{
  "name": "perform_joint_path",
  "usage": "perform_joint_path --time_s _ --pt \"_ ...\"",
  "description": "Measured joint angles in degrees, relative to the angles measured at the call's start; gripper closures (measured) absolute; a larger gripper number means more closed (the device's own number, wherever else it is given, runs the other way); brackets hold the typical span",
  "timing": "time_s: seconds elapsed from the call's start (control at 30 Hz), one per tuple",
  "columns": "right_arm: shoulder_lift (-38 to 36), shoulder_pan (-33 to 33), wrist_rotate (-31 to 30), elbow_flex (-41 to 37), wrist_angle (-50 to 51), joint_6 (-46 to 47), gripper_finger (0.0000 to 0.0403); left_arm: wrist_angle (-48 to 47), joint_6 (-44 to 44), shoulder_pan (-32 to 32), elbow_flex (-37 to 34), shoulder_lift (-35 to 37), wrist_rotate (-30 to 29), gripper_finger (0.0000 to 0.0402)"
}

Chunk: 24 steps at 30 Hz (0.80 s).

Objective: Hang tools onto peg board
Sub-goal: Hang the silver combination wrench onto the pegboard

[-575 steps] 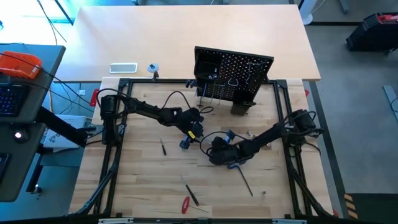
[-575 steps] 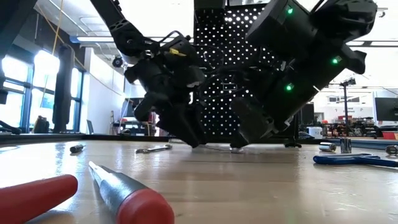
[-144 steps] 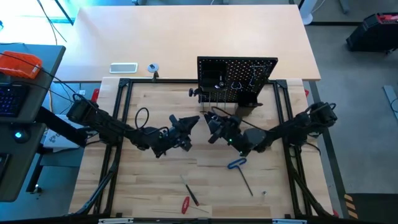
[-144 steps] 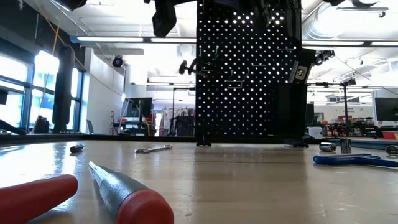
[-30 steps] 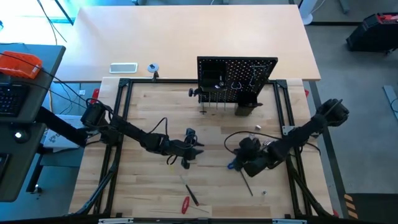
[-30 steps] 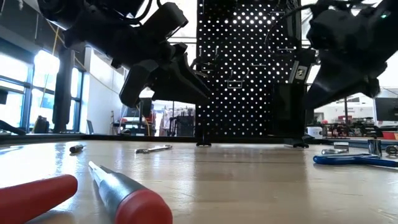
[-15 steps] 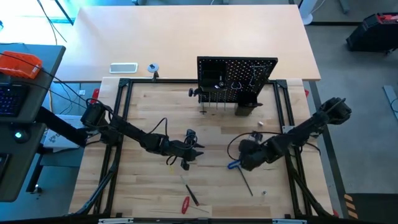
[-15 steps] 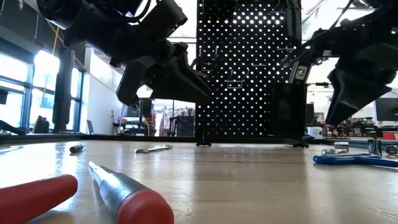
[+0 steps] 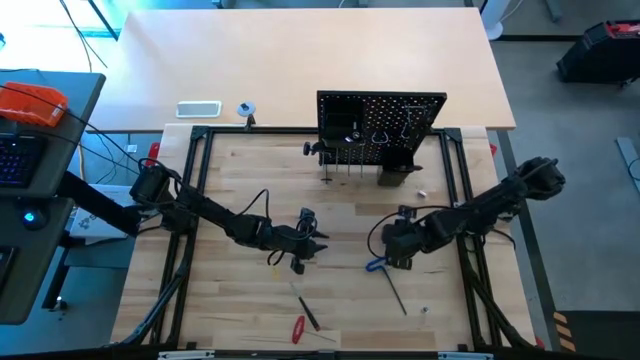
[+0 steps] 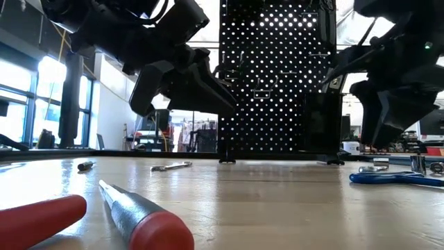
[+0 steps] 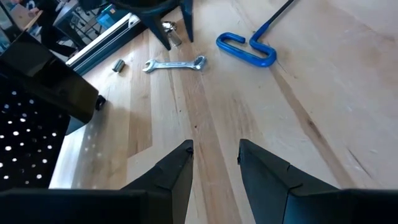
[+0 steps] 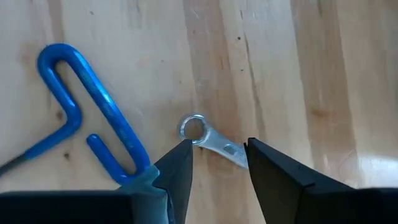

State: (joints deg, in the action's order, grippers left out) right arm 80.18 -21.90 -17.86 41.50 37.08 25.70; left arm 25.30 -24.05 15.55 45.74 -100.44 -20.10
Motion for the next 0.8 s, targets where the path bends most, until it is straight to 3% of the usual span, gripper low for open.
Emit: perform_joint_path --time_s 0.27,0.5,0.8 --pt "5.9 2.9 4.7 0.0 -0.6 -4.0 0.0276 0.0 0.2 0.0 0.0 0.0 0.1 0.028" --pt "9.3 2.9 3.9 0.1 -4.7 -5.3 0.0281 -0.2 1.0 0.0 0.0 0.0 0.4 0.028" --pt "9.6 3.7 1.6 0.0 -22.4 -5.6 0.0281 -0.1 0.4 -0.4 0.0 0.0 0.5 0.028"
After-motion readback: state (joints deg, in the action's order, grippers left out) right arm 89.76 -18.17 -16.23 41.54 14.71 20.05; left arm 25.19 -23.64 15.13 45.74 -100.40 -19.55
